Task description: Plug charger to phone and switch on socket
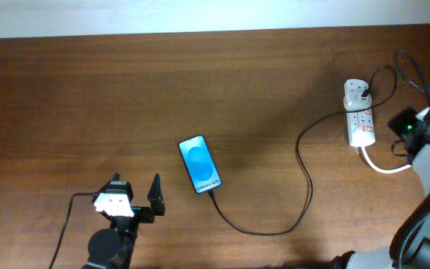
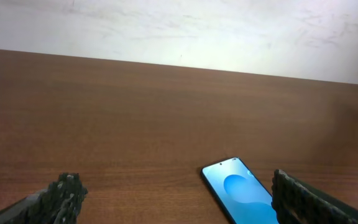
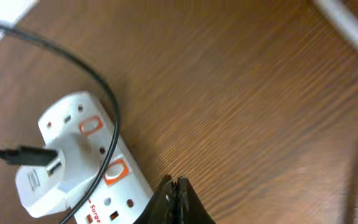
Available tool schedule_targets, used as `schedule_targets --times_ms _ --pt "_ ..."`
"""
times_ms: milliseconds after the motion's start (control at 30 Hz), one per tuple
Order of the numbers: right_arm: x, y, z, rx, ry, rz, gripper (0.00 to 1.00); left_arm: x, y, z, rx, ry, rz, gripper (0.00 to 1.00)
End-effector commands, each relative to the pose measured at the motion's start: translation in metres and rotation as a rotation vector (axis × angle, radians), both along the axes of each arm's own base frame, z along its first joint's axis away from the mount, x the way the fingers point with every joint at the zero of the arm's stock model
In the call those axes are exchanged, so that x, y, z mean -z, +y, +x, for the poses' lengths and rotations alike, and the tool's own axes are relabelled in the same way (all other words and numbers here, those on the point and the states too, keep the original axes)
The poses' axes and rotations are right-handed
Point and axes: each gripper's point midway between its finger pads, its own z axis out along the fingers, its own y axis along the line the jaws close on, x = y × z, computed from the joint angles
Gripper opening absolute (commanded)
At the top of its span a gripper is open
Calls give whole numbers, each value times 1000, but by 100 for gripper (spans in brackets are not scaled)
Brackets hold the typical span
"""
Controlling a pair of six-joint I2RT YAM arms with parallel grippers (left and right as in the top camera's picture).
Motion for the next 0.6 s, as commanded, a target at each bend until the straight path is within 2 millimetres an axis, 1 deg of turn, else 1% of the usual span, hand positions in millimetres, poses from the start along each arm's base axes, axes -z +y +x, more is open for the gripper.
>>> schedule_targets --times_ms 0,33,67,100,133,167,200,267,300,367,433,567 --pt "-3 12 0 -62 4 11 4 3 0 0 0 1 18 99" --pt "9 23 0 -91 30 51 4 3 0 0 0 1 18 99" --pt "19 29 1 -103 54 68 4 3 0 0 0 1 18 99" --pt "34 39 4 -126 84 87 4 3 0 0 0 1 18 99" --pt "47 50 12 -157 98 97 4 3 0 0 0 1 18 99" --pt "52 61 23 -192 78 104 4 3 0 0 0 1 18 99" --pt "52 65 32 -173 48 117 4 3 0 0 0 1 18 99" --pt "56 64 41 -77 1 185 4 3 0 0 0 1 18 99" --pt "61 62 45 -65 -13 196 4 3 0 0 0 1 18 99" --pt "64 60 49 -68 -26 188 4 3 0 0 0 1 18 99" --pt "63 63 57 -112 -54 174 4 3 0 0 0 1 18 99" --pt "62 62 59 -220 -35 68 4 3 0 0 0 1 18 99"
